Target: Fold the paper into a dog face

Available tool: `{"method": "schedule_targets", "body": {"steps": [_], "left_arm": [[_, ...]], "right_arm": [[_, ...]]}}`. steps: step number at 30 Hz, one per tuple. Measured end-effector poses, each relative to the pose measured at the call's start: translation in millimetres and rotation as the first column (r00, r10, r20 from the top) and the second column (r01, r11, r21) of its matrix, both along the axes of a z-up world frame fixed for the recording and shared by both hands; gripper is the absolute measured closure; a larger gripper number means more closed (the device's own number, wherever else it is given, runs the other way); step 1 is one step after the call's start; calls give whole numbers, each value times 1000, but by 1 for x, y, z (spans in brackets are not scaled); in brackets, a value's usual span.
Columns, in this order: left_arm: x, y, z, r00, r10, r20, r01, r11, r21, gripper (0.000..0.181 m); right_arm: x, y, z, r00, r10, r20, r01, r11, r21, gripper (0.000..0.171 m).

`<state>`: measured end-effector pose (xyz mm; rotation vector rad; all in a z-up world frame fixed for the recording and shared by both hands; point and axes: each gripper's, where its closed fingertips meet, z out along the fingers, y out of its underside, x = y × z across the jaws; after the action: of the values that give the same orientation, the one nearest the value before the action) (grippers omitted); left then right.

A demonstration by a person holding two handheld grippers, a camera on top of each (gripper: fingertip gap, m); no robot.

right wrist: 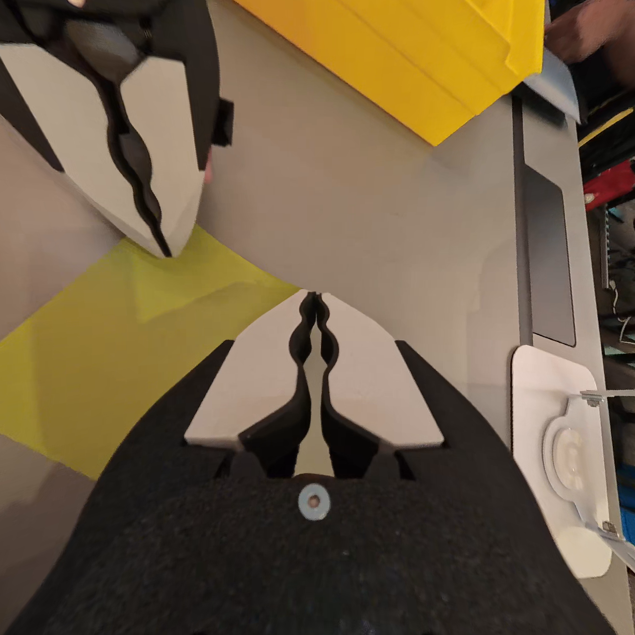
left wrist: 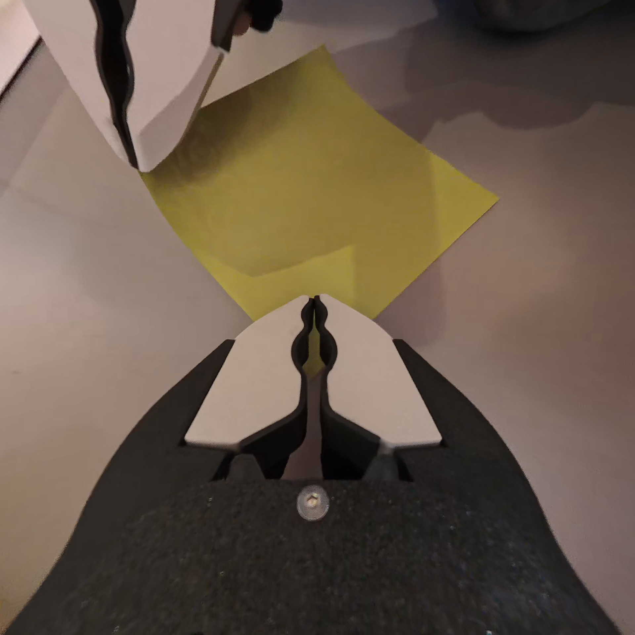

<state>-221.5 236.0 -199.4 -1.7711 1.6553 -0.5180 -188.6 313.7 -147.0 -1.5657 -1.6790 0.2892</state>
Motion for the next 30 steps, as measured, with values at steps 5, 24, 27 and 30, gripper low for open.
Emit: {"method": "schedule_targets", "body": {"steps": [5, 24, 27, 30], "left_arm": [[1, -2, -11, 999, 0, -45, -1, 1000, -17, 181], [2, -1, -12, 997, 70, -33, -71, 996, -46, 181], [2, -1, -12, 997, 70, -38, -71, 997, -37, 181], [2, -1, -12, 997, 69, -40, -70, 997, -32, 181]], "right_arm": [[-2, 4, 1, 1000, -20, 9, 20, 999, 44, 171], [-10, -95, -30, 982, 23, 185, -40, 995, 86, 171], [-9, -111, -43, 974, 29, 226, -48, 996, 78, 171], [-5, -124, -54, 973, 33, 226, -46, 997, 54, 171]]}}
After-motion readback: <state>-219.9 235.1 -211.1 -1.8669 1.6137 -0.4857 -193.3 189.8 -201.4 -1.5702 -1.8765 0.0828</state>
